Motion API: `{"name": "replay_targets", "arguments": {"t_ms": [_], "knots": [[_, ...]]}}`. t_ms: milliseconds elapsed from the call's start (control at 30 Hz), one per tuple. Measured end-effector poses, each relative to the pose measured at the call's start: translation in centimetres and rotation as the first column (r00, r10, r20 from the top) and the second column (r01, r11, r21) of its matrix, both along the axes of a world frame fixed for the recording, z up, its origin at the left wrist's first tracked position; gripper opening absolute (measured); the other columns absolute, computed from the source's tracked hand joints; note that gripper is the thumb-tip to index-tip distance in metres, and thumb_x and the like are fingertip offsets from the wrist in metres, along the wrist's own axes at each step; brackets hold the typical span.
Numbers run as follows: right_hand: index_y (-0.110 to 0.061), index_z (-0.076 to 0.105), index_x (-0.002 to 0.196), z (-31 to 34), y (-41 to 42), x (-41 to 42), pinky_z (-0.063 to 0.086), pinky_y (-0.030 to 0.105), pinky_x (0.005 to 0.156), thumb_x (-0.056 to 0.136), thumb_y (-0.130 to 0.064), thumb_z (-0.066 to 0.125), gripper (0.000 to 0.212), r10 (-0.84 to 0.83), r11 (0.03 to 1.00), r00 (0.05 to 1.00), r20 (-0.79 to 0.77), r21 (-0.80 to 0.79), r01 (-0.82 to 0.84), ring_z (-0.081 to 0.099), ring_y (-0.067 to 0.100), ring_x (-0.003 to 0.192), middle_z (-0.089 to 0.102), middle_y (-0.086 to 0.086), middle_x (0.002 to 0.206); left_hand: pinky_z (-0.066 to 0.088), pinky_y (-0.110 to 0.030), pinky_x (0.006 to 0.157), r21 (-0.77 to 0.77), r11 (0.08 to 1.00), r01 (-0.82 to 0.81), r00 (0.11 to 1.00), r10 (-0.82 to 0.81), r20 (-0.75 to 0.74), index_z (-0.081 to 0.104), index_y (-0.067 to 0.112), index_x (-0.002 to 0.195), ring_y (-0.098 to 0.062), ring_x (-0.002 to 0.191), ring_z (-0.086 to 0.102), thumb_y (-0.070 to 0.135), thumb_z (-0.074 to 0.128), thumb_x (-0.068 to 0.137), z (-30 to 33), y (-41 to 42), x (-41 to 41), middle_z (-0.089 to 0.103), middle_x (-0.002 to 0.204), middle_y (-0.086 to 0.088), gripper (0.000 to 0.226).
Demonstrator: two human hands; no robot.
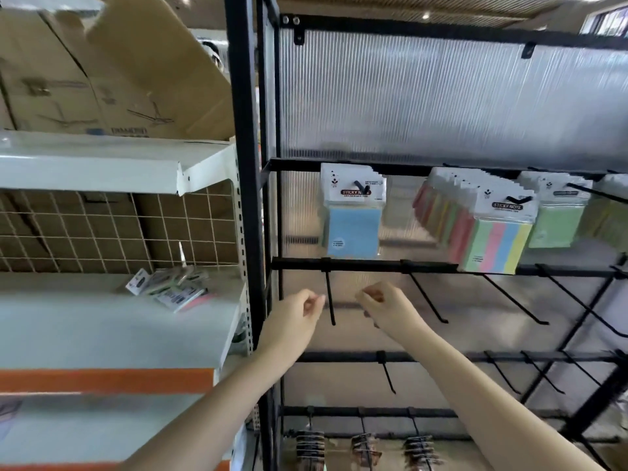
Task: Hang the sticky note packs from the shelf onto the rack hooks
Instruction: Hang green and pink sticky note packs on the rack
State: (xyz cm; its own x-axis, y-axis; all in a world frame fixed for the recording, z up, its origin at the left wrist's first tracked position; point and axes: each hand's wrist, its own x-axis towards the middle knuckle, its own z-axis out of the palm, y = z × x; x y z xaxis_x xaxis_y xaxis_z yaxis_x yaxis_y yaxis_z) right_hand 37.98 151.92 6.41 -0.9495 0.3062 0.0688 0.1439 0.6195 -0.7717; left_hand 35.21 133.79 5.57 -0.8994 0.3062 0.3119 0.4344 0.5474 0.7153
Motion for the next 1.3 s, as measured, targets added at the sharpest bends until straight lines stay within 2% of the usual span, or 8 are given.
{"name": "replay_targets", "arguments": {"t_ms": [100,233,400,500,567,667,900,1300], "knots": [[-0.014,0.06,0.111,-0.4,-1.9,1.1,0.044,0.017,0.067,0.095,-0.032,0.054,0.024,0.024,0.998,1.0,-0.019,0.051,-0.023,0.061,0.012,0.088,0.065,-0.002,0.096,0.048,-0.023,0.073,-0.094,0.995,0.036,0.999,-0.038,-0.013,0.064,0.017,0.107,-0.008,0.087,0.061,0.036,0.046,0.098,-0.7,-2.1,0.8,0.066,0.095,0.008,0.027],[-0.017,0.063,0.105,0.4,-5.7,2.5,0.039,0.005,0.056,0.095,-0.029,0.056,0.017,0.033,0.992,0.993,-0.112,0.122,-0.019,0.055,0.001,0.077,0.063,-0.009,0.087,0.048,-0.028,0.072,-0.16,0.986,0.054,0.999,-0.054,0.004,0.064,0.022,0.106,-0.011,0.087,0.063,0.039,0.046,0.098,-1.0,-6.1,1.3,0.066,0.093,0.009,0.026],[-0.019,0.064,0.097,1.5,-12.4,3.8,0.05,0.018,0.07,0.094,-0.027,0.057,0.011,0.065,0.992,0.967,-0.245,0.119,-0.036,0.061,0.005,0.078,0.065,-0.011,0.085,0.051,-0.036,0.081,-0.181,0.983,0.022,0.998,-0.012,0.057,0.065,0.027,0.098,-0.019,0.091,0.064,0.035,0.049,0.096,-1.0,-12.4,0.7,0.069,0.098,0.004,0.018],[-0.034,0.059,0.088,1.7,-17.0,3.9,0.049,0.011,0.064,0.093,-0.025,0.059,0.011,0.133,0.988,0.947,-0.291,0.114,-0.103,0.061,-0.003,0.078,0.063,-0.019,0.079,0.05,-0.034,0.082,-0.234,0.972,-0.005,0.994,0.029,0.102,0.064,0.03,0.095,-0.021,0.093,0.063,0.03,0.048,0.095,-1.3,-16.7,0.0,0.069,0.099,0.003,0.016],[-0.043,0.056,0.086,1.4,-20.2,3.5,0.051,0.013,0.065,0.092,-0.024,0.06,0.02,0.175,0.98,0.944,-0.28,0.141,-0.14,0.062,-0.003,0.078,0.062,-0.021,0.078,0.05,-0.034,0.084,-0.262,0.964,-0.043,0.99,0.077,0.12,0.062,0.03,0.092,-0.02,0.095,0.063,0.028,0.046,0.094,-1.7,-19.7,-0.5,0.07,0.099,0.005,0.017],[-0.028,0.062,0.092,0.4,-24.5,1.9,0.055,0.028,0.072,0.092,-0.025,0.058,0.005,0.192,0.977,0.949,-0.252,0.139,-0.161,0.063,0.008,0.078,0.064,-0.014,0.082,0.049,-0.032,0.082,-0.281,0.956,-0.088,0.986,0.125,0.114,0.064,0.031,0.095,-0.016,0.096,0.063,0.028,0.047,0.094,-2.1,-24.0,-1.3,0.07,0.1,0.007,0.016],[-0.016,0.062,0.096,-2.5,-32.6,-2.4,0.051,0.033,0.078,0.095,-0.025,0.052,0.013,0.281,0.942,0.955,-0.094,0.215,-0.256,0.06,0.017,0.086,0.066,-0.003,0.092,0.051,-0.037,0.085,-0.269,0.95,-0.162,0.969,0.204,0.139,0.065,0.025,0.102,-0.022,0.098,0.062,0.027,0.047,0.095,-3.3,-32.9,-2.5,0.069,0.104,0.002,0.019],[-0.02,0.053,0.08,-6.5,-38.0,-11.2,0.03,0.026,0.061,0.092,-0.021,0.048,0.013,0.299,0.917,0.952,0.061,0.257,-0.305,0.05,0.019,0.074,0.053,-0.006,0.073,0.05,-0.038,0.086,-0.252,0.934,-0.252,0.936,0.301,0.182,0.064,0.021,0.101,-0.02,0.099,0.062,0.019,0.047,0.094,-6.3,-38.9,-6.6,0.068,0.104,0.001,0.019]]}}
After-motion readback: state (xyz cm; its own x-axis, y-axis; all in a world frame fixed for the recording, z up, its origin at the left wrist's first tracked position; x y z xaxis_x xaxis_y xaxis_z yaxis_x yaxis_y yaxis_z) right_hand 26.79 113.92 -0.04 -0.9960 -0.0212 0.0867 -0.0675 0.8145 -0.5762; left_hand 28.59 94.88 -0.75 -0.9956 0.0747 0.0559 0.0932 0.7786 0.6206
